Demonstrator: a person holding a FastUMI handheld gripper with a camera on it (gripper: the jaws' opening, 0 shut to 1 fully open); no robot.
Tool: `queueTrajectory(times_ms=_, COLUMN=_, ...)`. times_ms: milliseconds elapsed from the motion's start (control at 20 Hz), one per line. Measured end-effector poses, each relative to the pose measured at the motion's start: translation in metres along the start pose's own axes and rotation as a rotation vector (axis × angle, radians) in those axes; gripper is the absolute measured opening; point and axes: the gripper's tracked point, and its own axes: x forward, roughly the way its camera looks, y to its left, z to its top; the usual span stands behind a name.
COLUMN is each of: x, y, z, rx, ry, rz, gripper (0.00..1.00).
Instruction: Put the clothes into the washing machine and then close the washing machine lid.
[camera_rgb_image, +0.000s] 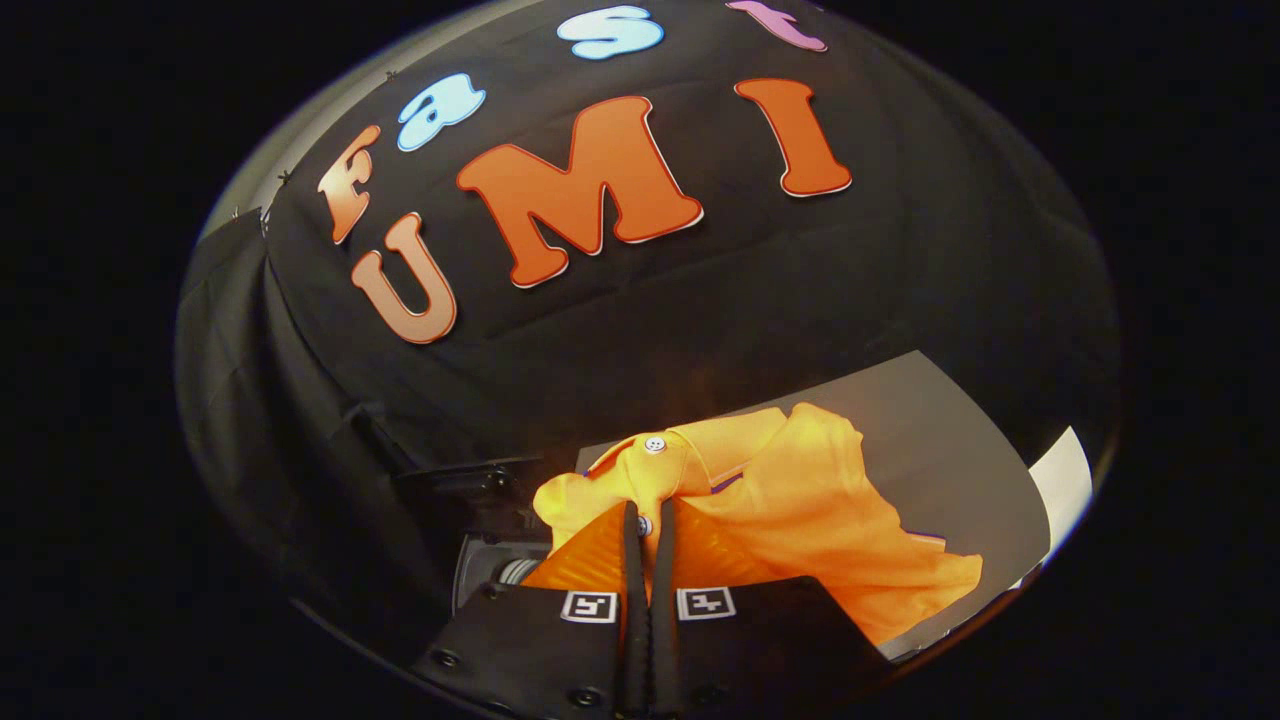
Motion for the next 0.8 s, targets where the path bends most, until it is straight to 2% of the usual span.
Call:
queueTrajectory(times_ms=400, x=-0.037, y=0.096, z=0.026, rx=0.002, ry=-0.102, rz=0.161, gripper=0.08)
queueTrajectory(times_ms=800, x=-0.054, y=0.199, z=0.023, rx=-0.058, ry=-0.129, rz=0.305, gripper=0.08)
